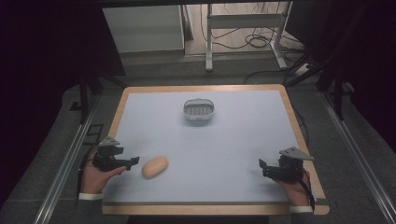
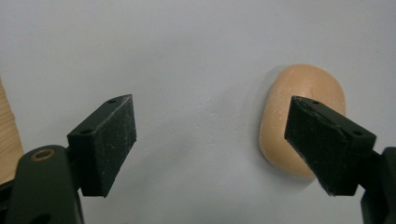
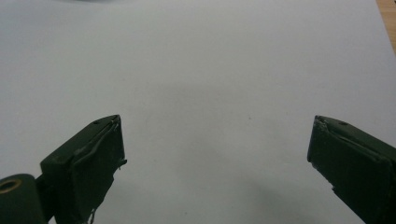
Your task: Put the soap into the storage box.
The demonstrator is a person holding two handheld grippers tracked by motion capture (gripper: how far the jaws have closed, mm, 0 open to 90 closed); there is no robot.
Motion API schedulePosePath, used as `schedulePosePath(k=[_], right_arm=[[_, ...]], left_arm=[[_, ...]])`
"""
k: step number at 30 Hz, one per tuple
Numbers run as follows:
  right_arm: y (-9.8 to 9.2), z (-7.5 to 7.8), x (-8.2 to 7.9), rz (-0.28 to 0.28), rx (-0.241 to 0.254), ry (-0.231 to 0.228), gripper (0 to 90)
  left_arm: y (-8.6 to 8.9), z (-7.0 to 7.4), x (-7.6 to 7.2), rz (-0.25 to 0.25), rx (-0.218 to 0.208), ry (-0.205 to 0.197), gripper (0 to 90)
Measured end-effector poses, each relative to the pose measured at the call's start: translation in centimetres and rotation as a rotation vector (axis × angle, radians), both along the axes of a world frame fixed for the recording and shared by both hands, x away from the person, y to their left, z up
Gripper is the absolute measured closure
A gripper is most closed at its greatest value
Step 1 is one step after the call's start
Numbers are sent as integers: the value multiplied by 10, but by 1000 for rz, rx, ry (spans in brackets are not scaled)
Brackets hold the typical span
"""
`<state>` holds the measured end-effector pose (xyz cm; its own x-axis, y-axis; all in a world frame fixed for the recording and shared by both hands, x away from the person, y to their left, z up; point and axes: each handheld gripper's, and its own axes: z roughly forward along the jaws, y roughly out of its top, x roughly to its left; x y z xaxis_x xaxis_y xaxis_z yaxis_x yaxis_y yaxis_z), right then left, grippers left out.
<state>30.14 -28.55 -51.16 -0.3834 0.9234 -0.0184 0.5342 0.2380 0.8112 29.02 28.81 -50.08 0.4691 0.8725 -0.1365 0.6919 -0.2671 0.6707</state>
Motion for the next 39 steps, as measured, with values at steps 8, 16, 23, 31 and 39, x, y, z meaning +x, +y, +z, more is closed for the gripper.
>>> schedulePosePath(k=[8,16,23,31,39], right_arm=[[-3,1,-2,-7,-2,-5,40],[-3,4,-4,-5,-9,-17,45],[-4,4,-5,-7,-8,-19,47],[-4,3,-5,-11,-16,-18,47],[-4,4,-5,-10,-18,-17,48]], left_arm=[[-4,7,1,-32,11,8,183],[-12,18,1,-61,34,8,189],[-19,24,1,-87,44,5,189],[-30,26,1,-135,52,15,184],[-42,21,2,-171,82,35,182]])
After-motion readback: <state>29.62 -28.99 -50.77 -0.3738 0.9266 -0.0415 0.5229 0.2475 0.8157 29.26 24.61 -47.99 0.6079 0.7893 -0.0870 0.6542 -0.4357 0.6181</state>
